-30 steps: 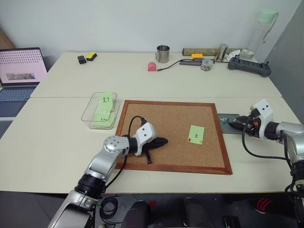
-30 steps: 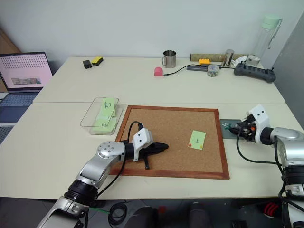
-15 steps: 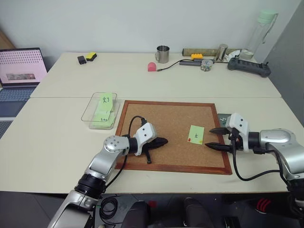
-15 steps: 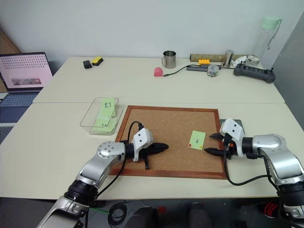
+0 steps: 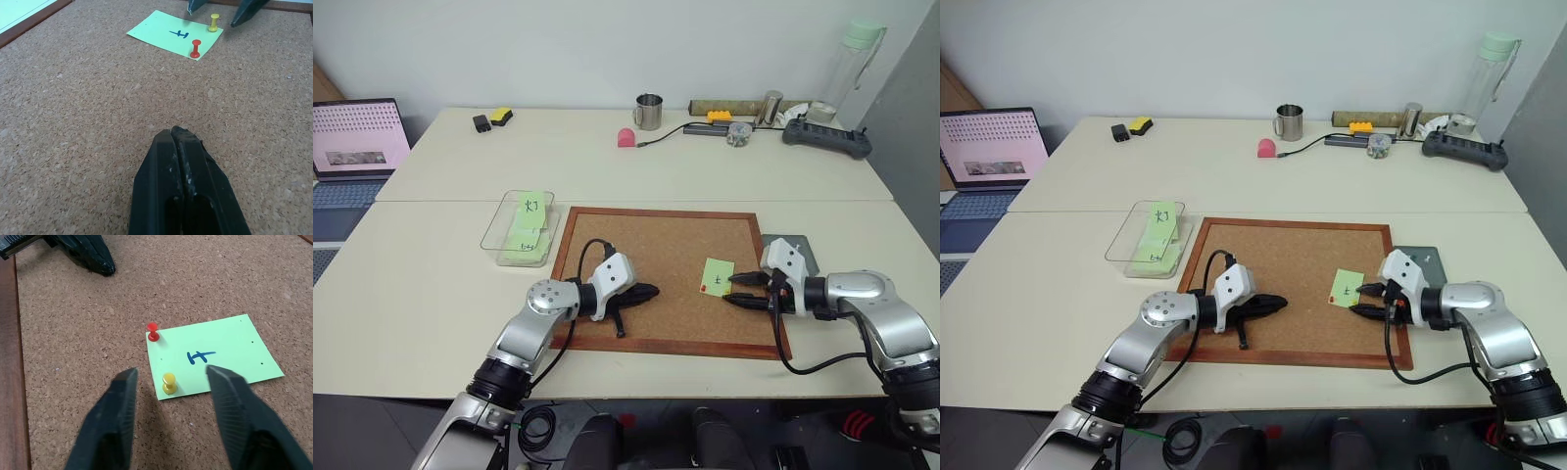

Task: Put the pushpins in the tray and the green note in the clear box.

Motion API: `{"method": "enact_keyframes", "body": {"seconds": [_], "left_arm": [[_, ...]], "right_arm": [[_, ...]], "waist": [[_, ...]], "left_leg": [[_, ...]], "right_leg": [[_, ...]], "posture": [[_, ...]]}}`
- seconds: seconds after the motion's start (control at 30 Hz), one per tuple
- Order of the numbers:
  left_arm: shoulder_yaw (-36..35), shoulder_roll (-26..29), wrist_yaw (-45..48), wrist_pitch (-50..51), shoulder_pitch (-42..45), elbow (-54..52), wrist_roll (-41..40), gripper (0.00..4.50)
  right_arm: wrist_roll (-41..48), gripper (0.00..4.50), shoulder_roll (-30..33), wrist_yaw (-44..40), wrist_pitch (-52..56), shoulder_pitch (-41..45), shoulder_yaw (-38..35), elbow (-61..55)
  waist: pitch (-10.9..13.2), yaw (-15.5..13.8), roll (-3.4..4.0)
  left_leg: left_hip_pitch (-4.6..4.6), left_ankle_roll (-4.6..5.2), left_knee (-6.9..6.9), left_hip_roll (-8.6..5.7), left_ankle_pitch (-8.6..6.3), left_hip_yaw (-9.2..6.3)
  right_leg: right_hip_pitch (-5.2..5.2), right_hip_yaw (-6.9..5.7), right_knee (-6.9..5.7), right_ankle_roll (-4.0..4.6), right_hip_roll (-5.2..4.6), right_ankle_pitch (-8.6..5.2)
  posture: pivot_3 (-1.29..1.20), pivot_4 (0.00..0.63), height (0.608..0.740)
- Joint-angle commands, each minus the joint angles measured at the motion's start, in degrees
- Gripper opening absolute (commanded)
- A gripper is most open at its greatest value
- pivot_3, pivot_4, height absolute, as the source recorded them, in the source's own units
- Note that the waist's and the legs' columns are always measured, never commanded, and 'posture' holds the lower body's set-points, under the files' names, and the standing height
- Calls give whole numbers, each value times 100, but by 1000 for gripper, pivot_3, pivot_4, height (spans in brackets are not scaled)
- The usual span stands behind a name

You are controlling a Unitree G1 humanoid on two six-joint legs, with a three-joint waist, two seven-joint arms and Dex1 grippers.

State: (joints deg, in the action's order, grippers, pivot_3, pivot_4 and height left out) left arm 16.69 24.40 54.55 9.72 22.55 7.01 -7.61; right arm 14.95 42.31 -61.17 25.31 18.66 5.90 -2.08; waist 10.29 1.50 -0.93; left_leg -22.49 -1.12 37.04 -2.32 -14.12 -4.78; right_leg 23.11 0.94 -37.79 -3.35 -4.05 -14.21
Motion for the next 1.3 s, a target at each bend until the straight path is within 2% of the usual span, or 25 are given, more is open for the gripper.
{"method": "enact_keyframes", "body": {"seconds": [0.03, 0.23, 0.47, 0.63, 1.03, 1.3], "left_arm": [[156, 46, 65, 130, -157, 48, 142, 0], [146, 64, 65, 134, -159, 45, 146, 0], [141, 78, 64, 118, -168, 73, 157, 0], [136, 93, 57, 119, -193, 67, 165, 0], [135, 144, 76, 115, -240, 60, 181, 0], [122, 162, 60, 92, -251, 73, 191, 0]], "right_arm": [[-31, 1240, -45, -38, -187, 126, 13, 43], [-29, 69, -30, -96, -236, 89, 22, 67], [321, 69, -17, -211, 27, -19, -177, -207], [829, 69, -109, -56, 582, -63, -562, -295], [1382, 69, -142, 285, 1200, -35, -1007, -450], [1213, 69, 60, 878, 1164, 151, -1596, 175]], "waist": [[0, 0, 0], [0, 1, 0], [0, 0, 0], [0, -1, 0], [-1, 1, 1], [-1, 3, 1]], "left_leg": [[0, 0, 0, 0, 0, 0], [1, 0, 0, 0, 0, -1], [0, 0, 0, 0, 0, -1], [-1, 0, -1, 0, 0, -3], [0, 0, -1, 1, 0, -4], [1, 0, -1, 0, 0, -1]], "right_leg": [[0, 0, -1, 0, 0, 0], [0, 1, -1, 0, 0, 0], [0, 0, -1, 0, 0, 0], [0, 0, 0, 0, 0, 0], [0, 1, -1, 0, 0, 0], [0, 3, -1, 0, 0, 0]], "posture": [[0, 150, 740], [0, 150, 740], [0, 150, 740], [0, 150, 740], [0, 150, 740], [0, 150, 740]]}}
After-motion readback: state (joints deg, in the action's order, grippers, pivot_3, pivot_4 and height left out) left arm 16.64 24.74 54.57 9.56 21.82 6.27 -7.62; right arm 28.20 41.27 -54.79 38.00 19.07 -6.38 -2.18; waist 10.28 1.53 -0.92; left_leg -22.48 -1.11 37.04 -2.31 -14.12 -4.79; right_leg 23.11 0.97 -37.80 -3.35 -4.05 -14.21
